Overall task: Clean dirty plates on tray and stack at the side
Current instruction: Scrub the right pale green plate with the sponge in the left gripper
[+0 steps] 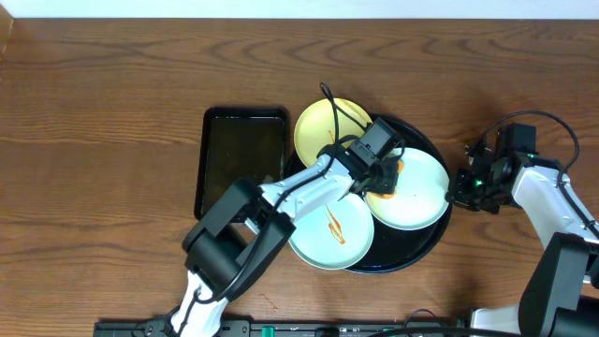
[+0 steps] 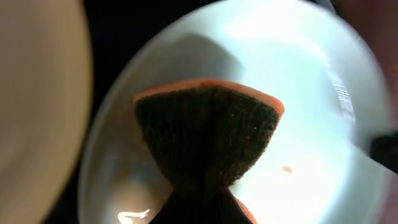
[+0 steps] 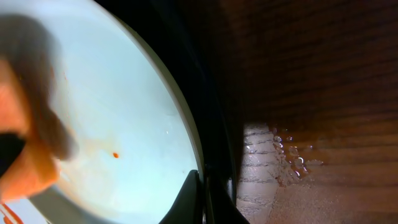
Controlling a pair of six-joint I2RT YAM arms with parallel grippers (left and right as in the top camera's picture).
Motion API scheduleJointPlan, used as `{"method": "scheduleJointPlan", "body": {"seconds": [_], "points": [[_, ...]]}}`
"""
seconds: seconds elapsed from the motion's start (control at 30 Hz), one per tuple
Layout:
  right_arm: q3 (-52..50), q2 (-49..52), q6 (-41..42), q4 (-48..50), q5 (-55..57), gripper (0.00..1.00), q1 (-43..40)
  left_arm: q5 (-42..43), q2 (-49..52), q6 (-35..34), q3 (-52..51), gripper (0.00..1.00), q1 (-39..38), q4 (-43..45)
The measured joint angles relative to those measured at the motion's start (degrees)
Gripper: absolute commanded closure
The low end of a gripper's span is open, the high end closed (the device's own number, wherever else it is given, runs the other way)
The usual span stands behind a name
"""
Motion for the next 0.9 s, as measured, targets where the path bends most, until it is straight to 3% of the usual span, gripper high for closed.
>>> {"method": "scheduleJointPlan", "body": {"seconds": [0.23, 0.6, 0.9], "points": [[0.0, 0.0, 0.0, 0.0, 0.0, 0.99, 0.0, 2.2, -8.4, 1.6, 0.5, 0.93, -0.7, 3.4], [0.0, 0.0, 0.0, 0.0, 0.0, 0.99, 0.0, 2.4, -6.7, 3.3, 0.6, 0.93, -3.0, 2.7], [0.0, 0.0, 0.0, -0.3, 0.0, 0.99, 0.0, 2.2, -1.2, 6.0, 0.6, 0.93, -4.5, 9.3]]}}
